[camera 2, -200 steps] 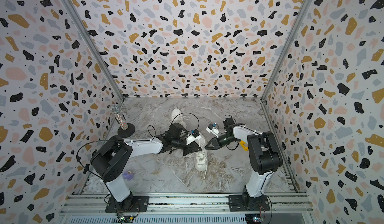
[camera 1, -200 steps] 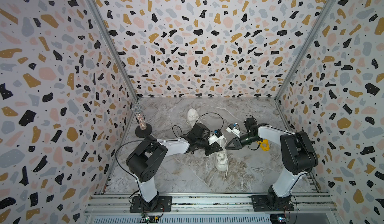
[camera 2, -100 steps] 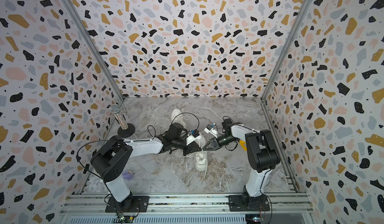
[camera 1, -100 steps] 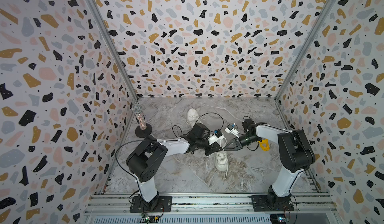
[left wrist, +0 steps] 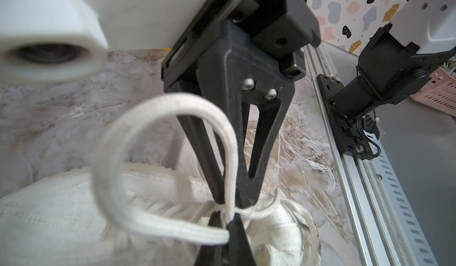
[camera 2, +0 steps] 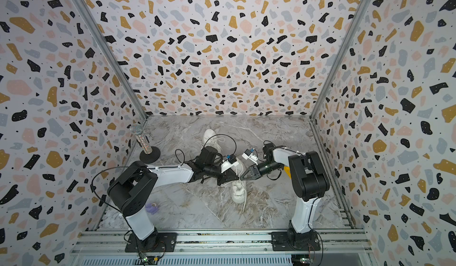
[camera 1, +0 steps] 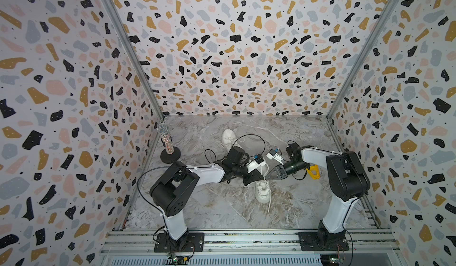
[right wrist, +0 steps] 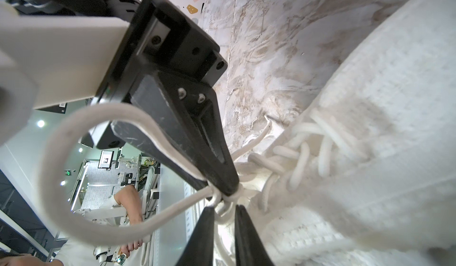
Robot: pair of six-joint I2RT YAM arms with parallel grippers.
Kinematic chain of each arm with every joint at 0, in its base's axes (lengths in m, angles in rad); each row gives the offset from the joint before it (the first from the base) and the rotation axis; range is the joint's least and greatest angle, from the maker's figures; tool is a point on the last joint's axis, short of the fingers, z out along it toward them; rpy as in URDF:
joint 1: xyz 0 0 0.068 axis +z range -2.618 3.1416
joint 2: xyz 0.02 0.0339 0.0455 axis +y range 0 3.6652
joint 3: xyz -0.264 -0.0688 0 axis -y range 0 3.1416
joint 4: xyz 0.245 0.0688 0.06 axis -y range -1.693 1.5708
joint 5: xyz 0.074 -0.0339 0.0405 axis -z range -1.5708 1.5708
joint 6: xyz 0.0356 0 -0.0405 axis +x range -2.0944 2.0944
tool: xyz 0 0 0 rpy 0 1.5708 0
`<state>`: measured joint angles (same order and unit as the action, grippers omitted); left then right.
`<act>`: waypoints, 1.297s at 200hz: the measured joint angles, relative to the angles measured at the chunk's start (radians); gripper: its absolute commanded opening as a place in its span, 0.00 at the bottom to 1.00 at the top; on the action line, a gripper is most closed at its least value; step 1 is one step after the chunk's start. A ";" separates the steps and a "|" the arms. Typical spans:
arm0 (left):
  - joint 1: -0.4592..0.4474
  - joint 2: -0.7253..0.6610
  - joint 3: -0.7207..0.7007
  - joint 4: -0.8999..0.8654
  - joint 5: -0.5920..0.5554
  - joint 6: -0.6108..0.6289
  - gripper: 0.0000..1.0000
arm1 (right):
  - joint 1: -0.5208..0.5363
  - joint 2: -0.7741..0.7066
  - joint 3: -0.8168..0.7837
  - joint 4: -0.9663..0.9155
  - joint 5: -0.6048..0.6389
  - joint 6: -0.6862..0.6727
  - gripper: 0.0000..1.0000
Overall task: Tie the shoes
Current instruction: Cross the shoelace with the shoelace.
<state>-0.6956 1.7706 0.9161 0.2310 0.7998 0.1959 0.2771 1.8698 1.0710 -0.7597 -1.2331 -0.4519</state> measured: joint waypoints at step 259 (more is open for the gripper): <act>0.000 0.000 -0.153 0.414 -0.095 -0.215 0.00 | -0.006 0.084 0.034 -0.024 -0.122 0.017 0.21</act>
<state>-0.6956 1.7710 0.7635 0.6445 0.7048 -0.0189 0.2714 1.9541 1.1046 -0.7837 -1.3556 -0.4351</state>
